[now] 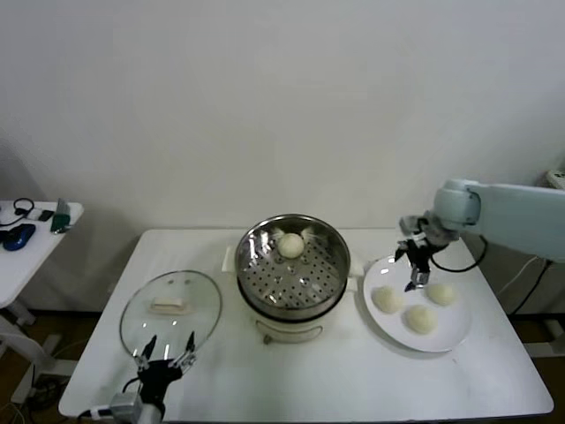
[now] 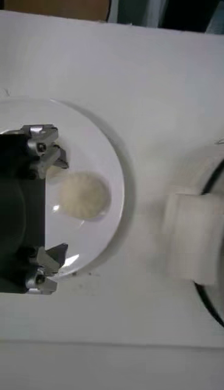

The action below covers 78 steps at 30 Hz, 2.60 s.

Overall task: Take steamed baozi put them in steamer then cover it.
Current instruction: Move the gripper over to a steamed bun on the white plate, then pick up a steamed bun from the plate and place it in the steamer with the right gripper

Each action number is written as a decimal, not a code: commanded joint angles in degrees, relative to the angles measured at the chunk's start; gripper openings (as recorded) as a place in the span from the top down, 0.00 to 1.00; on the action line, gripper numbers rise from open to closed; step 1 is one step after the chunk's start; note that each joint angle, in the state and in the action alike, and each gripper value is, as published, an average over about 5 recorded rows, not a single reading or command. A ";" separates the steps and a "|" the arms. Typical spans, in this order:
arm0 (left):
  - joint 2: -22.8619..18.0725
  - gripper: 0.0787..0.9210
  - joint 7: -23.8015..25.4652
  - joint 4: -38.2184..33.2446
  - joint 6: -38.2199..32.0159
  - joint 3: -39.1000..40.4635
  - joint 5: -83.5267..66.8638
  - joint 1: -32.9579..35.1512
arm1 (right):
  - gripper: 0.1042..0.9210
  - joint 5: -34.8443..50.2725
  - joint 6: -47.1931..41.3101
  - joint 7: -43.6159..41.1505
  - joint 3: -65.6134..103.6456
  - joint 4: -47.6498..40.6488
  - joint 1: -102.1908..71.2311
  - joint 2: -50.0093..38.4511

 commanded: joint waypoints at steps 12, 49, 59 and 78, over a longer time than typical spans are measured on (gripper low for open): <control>0.13 0.12 -0.20 0.73 -0.81 -0.10 -0.02 0.53 | 0.13 -7.74 -3.94 4.44 13.74 -9.89 -19.10 3.28; 0.84 0.12 -0.11 -1.76 -0.56 1.26 0.13 0.80 | 0.40 21.12 -13.52 7.75 11.36 17.19 16.84 22.14; 0.77 0.12 -0.08 -1.87 -0.64 1.08 0.13 0.93 | 0.40 13.23 -14.30 9.88 11.66 1.46 3.16 33.35; 0.78 0.12 -0.03 -1.24 -0.48 0.99 0.03 0.27 | 0.36 5.95 -13.97 9.94 11.25 -5.71 -4.42 36.27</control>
